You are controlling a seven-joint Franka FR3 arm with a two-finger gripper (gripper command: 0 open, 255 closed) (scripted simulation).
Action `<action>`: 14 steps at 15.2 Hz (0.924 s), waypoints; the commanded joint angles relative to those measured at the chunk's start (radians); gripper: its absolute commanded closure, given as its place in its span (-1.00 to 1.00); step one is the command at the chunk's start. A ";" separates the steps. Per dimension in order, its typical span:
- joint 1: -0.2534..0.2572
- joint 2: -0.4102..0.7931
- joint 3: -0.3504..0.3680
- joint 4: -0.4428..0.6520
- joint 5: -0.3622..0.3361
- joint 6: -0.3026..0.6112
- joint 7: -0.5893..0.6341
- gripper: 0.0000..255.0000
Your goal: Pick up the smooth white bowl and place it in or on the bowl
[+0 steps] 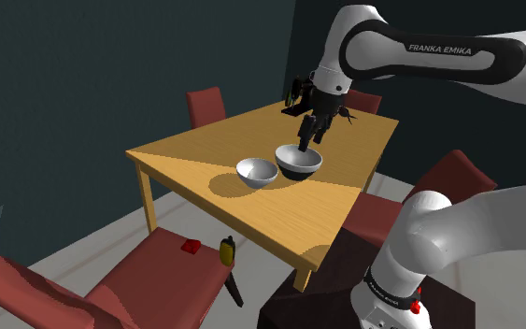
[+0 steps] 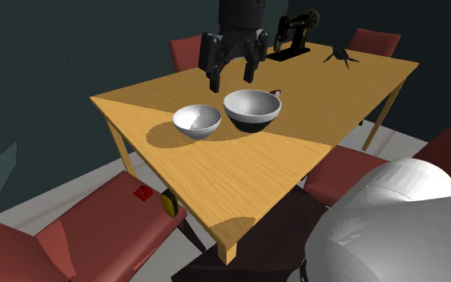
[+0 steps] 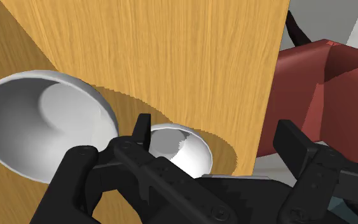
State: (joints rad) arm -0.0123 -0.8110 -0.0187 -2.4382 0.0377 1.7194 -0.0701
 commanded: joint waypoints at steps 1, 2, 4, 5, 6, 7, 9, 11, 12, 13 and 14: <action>0.000 0.000 0.000 0.000 0.000 0.000 0.000 -1.00; 0.007 0.039 0.005 0.007 -0.003 0.026 -0.008 -1.00; 0.019 0.119 0.015 0.025 -0.008 0.074 -0.023 -1.00; 0.024 0.159 0.020 0.035 -0.012 0.097 -0.031 -1.00; 0.030 0.199 0.025 0.047 -0.015 0.119 -0.037 -1.00; 0.035 0.240 0.031 0.060 -0.019 0.140 -0.044 -1.00; 0.045 0.321 0.042 0.090 -0.028 0.179 -0.056 -1.00; 0.054 0.403 0.054 0.123 -0.039 0.214 -0.067 -1.00; 0.058 0.444 0.060 0.142 -0.045 0.230 -0.071 -1.00; 0.062 0.485 0.066 0.161 -0.052 0.245 -0.076 -1.00; 0.065 0.526 0.072 0.182 -0.059 0.258 -0.079 -1.00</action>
State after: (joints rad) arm 0.0502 -0.3300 0.0494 -2.2767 -0.0136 1.9595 -0.1417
